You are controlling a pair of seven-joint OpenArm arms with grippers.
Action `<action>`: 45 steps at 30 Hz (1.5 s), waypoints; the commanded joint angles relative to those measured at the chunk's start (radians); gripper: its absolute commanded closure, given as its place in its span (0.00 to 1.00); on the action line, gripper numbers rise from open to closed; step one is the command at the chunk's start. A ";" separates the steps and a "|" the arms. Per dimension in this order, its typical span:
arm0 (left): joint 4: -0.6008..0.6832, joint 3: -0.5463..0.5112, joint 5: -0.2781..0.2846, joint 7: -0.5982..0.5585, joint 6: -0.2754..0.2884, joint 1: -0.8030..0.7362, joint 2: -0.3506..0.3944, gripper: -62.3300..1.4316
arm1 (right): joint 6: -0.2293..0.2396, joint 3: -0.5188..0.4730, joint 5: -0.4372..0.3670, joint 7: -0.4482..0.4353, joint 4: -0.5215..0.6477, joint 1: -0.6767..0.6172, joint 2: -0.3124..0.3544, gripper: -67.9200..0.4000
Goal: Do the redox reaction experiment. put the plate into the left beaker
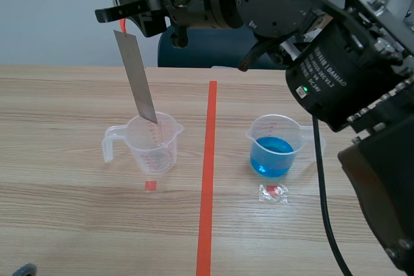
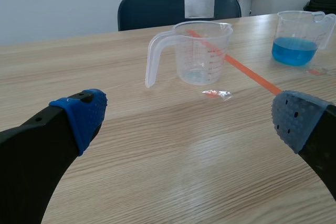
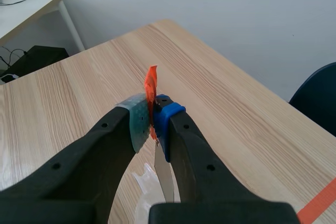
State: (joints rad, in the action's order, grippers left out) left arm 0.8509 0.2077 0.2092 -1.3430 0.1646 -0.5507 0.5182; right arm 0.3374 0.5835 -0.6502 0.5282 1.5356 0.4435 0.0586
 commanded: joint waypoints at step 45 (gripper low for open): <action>0.019 -0.008 0.003 -0.018 0.002 0.000 0.000 0.00 | 0.056 0.046 0.105 -0.241 -0.206 -0.017 -0.002 0.99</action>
State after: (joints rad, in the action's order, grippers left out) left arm 0.8509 0.2077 0.2092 -1.3430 0.1646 -0.5507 0.5182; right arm 0.3965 0.6300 -0.5385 0.3103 1.3258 0.4114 0.0608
